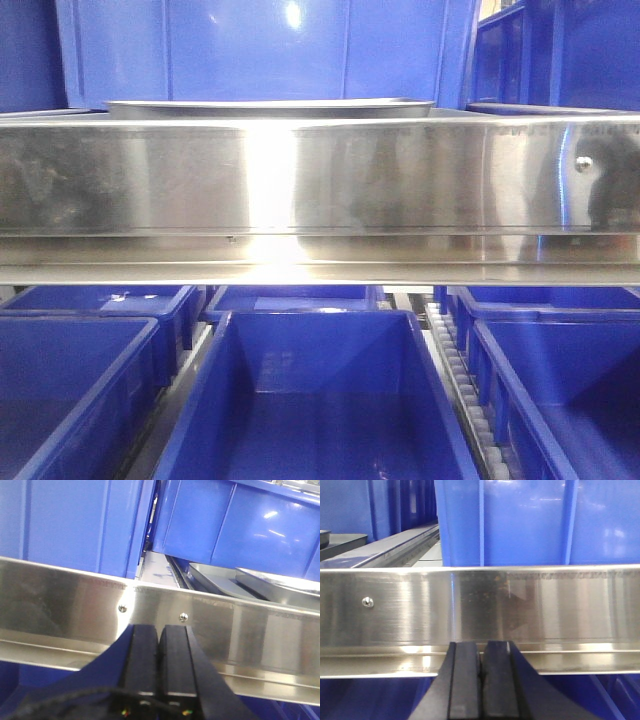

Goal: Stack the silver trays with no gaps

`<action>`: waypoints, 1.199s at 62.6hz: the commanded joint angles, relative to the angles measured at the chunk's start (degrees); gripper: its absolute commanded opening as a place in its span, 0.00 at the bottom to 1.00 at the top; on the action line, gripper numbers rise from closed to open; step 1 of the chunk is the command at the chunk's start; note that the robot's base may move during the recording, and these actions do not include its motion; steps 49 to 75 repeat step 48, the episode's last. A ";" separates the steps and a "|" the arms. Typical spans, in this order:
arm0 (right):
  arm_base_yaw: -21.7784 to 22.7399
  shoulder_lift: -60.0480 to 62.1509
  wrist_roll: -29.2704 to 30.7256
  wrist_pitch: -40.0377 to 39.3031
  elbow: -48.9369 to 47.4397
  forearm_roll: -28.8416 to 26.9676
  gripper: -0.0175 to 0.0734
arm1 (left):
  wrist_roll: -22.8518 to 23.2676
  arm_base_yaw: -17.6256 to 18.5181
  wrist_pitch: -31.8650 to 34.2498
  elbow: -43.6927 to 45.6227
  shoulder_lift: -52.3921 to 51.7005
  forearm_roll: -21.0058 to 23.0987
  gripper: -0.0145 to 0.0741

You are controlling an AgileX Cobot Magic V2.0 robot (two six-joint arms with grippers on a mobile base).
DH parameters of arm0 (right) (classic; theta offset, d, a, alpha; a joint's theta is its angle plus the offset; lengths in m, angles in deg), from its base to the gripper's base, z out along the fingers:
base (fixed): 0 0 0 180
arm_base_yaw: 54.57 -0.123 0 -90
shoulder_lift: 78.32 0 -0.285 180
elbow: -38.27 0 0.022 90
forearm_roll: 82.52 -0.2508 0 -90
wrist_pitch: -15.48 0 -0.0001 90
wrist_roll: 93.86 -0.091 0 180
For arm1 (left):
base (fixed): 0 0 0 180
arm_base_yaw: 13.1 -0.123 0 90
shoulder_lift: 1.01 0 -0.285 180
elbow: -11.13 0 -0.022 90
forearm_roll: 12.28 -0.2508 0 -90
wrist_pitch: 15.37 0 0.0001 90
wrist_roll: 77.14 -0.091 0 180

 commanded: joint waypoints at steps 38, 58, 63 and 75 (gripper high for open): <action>0.46 1.11 0.57 -4.46 -0.08 -0.07 0.25 | 0.40 -0.01 4.28 0.24 -1.94 0.27 0.11; 0.46 1.11 0.57 -4.46 -0.08 -0.07 0.25 | 0.40 -0.01 4.28 0.24 -1.94 0.27 0.11; 0.46 1.11 0.57 -4.46 -0.08 -0.07 0.25 | 0.40 -0.01 4.28 0.24 -1.94 0.27 0.11; 0.46 1.11 0.57 -4.46 -0.08 -0.07 0.25 | 0.40 -0.01 4.28 0.24 -1.94 0.27 0.11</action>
